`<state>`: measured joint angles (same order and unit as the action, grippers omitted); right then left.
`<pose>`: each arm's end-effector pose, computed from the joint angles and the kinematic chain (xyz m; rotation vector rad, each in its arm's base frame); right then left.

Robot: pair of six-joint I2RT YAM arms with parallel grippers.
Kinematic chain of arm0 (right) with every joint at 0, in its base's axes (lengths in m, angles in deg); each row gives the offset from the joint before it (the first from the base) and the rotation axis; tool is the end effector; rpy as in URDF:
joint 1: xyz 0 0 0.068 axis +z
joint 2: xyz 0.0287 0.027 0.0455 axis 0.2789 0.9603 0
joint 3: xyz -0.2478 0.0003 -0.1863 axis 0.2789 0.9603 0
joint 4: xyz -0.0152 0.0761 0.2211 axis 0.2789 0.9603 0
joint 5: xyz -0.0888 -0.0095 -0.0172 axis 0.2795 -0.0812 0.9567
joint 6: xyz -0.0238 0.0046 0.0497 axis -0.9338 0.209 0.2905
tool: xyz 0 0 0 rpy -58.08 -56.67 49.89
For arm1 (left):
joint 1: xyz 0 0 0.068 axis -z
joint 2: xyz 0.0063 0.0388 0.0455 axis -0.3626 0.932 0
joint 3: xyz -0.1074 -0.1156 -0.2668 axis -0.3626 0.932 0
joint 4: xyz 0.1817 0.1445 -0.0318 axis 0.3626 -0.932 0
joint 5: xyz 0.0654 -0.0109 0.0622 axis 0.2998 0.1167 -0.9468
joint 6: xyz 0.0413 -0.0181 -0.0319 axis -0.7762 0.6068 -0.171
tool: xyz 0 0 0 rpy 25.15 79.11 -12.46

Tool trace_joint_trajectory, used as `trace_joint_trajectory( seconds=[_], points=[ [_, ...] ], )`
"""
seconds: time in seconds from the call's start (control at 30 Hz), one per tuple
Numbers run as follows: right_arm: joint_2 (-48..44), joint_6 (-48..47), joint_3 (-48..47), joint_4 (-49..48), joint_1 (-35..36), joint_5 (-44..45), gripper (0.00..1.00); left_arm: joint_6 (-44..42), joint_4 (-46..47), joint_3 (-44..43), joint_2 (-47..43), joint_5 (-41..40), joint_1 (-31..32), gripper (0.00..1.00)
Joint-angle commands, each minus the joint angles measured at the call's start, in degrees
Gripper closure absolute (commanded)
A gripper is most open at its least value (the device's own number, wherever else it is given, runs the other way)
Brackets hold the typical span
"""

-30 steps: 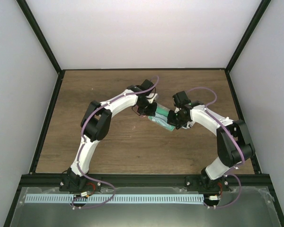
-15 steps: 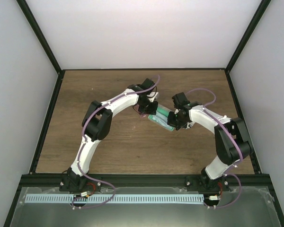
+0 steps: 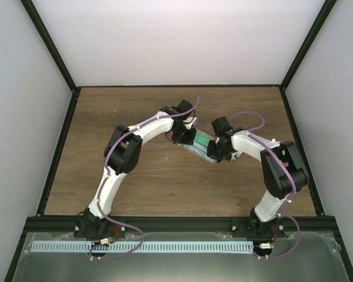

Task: Organize the sunglasses
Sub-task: Place the glasses cleaning cloth in the sunglasses case.

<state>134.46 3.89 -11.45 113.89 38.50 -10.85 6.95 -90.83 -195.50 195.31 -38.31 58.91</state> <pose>0.2662 0.1145 0.2165 0.2744 2.9189 0.3646 0.3749 -0.3052 0.1983 0.5748 2.8933 -0.6698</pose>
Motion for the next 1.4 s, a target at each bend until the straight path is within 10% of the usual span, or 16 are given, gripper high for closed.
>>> trace_joint_trajectory(
  seconds=[0.0,0.3,0.6,1.37],
  points=[
    [1.32,0.08,-0.61,-0.57,0.12,2.31,0.99,-1.18,-0.6,-1.28,1.53,-1.14,0.15,0.96],
    [2.48,-0.08,-0.56,-0.83,0.16,4.86,0.98,-1.28,-0.63,-1.17,2.14,-1.38,0.14,0.96],
    [-0.13,0.19,-1.22,-0.2,0.12,4.61,0.61,-0.93,-1.39,-1.18,2.01,-1.29,0.14,0.84],
    [-7.92,1.84,-2.86,4.15,1.05,4.88,0.56,-0.1,-0.9,2.87,-4.05,0.37,0.23,0.56]
  ],
)
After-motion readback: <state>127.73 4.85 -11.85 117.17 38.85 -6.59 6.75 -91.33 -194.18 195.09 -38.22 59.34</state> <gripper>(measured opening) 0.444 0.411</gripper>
